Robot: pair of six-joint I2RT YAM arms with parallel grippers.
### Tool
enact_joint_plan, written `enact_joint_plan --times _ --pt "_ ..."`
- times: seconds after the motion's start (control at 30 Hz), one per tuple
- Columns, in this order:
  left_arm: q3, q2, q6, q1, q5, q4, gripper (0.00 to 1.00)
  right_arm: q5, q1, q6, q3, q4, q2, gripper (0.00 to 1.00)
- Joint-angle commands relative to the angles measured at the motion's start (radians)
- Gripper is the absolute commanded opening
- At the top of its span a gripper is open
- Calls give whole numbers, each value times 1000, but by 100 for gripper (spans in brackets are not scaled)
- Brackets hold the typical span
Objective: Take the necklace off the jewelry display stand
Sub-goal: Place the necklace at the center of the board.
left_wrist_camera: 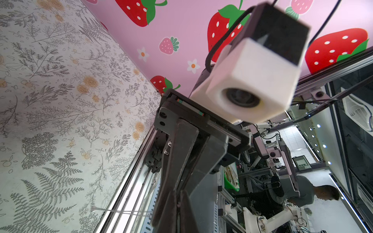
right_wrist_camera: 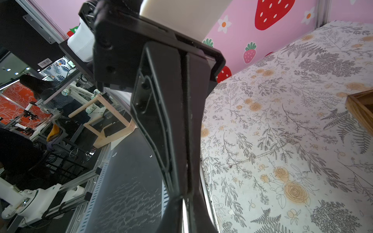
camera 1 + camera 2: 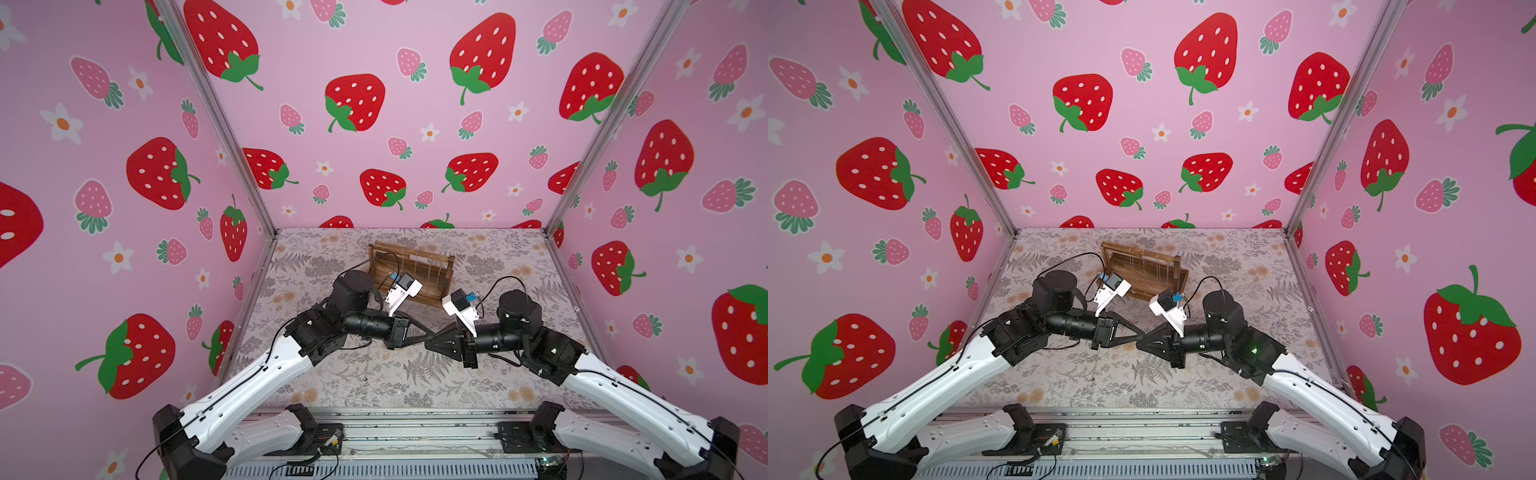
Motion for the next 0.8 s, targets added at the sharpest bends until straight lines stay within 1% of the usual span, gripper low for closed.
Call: enact_joint_plan --times 0.0,0.03,0.17,0.2,0.27,0.33,0.4,0.43,0.5,0.6,0.7,0.77 --pt "56 -12 51 -3 -22 -55 0 2 6 0 -3 13 -11 3" --pt "59 -13 56 -2 -27 -63 0 4 6 1 -4 12 -11 0" --pt "68 -22 73 -2 -46 -94 0 4 6 10 -8 22 -11 0" --pt "67 -24 75 -2 -49 -98 2 3 6 15 -10 26 -11 0" --pt "69 -31 81 -3 -65 -113 21 7 8 28 -14 35 -11 0" --pt "68 -50 80 -2 -98 -121 34 18 15 45 -23 51 -7 0" --pt "64 -82 71 -2 -139 -117 52 35 26 78 -47 94 2 0" --pt "65 -105 68 -2 -164 -121 57 45 32 94 -59 113 11 0" --pt "71 -150 75 -2 -222 -138 58 74 54 109 -66 126 35 0" --pt "89 -225 91 -2 -339 -196 58 136 99 120 -69 125 70 0" --pt "93 -313 97 -2 -501 -272 57 215 134 154 -69 123 100 0" --pt "67 -390 98 -3 -607 -311 57 266 148 198 -83 143 113 0"
